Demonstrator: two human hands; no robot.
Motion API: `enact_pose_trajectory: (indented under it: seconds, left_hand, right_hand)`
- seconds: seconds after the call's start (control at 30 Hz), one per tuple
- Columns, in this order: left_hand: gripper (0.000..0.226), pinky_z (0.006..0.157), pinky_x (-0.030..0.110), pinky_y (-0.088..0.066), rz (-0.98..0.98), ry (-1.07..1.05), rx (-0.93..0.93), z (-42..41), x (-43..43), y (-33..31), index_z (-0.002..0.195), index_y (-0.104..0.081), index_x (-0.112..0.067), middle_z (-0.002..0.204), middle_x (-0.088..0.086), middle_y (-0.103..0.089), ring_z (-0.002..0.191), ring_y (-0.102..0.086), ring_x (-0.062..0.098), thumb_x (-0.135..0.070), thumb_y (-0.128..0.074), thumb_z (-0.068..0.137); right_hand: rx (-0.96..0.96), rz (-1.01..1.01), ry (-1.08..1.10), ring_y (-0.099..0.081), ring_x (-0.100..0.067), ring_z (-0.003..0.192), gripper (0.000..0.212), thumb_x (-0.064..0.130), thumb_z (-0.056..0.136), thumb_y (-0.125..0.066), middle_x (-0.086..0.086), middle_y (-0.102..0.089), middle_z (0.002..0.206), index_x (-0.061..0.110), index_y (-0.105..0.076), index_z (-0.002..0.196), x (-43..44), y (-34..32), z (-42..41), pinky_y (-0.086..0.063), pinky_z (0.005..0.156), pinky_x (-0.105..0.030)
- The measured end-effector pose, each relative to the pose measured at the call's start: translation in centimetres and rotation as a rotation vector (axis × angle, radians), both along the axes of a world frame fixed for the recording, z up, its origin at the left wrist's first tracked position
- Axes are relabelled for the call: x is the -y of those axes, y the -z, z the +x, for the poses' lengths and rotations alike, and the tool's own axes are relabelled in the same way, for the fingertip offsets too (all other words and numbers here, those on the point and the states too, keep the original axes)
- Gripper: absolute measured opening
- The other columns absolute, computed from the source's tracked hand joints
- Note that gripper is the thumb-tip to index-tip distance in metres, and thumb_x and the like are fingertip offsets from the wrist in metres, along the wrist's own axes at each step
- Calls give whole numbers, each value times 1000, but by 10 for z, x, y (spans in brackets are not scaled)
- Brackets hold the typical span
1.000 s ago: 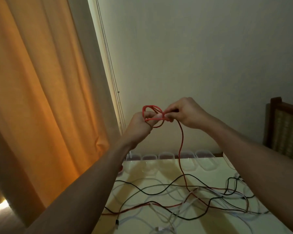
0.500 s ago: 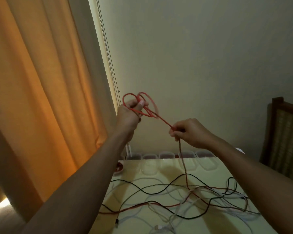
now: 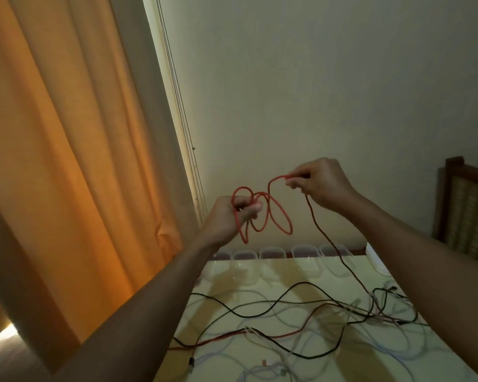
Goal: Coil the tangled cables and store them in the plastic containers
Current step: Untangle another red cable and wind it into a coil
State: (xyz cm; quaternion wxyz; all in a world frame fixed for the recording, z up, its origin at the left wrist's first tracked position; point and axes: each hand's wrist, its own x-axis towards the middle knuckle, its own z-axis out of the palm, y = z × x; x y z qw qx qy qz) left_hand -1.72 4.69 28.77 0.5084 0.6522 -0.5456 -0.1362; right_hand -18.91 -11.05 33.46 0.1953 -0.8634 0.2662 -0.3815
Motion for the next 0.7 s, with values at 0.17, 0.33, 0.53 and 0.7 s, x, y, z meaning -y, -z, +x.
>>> enact_pose_trajectory:
  seconds: [0.17,0.33,0.53,0.7]
  left_hand:
    - [26,62,17,-42,-28,62,-203,-25,20,-5,99,-77,-18,62,-18,-61,59,-54,-3,-41,-65,98]
    - [35,50,24,-36,-55,103,-425,-27,29,-5,75,-70,-12,60,-4,-51,54,-41,11,-39,-67,98]
    - [24,46,23,-33,-72,95,-553,-20,37,-2,98,-75,-7,71,2,-55,53,-39,9,-27,-62,102]
    - [21,44,18,-37,-240,-6,-586,-4,26,-21,103,-74,-4,71,0,-57,50,-43,5,-21,-61,102]
  right_hand:
    - [-178,-213,-91,-63,-2,83,20,23,88,-75,1,-76,99,14,-78,106,-21,-3,10,-46,77,-11]
    - [-214,-253,-132,-64,-4,81,17,24,88,-75,2,-76,96,17,-79,103,-23,10,8,-47,73,-11]
    - [-87,-62,-140,-70,-6,81,12,25,84,-81,7,-76,88,21,-80,95,-20,25,2,-57,77,-25]
    - [-138,60,-110,-67,1,79,5,25,90,-74,12,-73,83,24,-78,94,-7,58,-17,-52,76,-17]
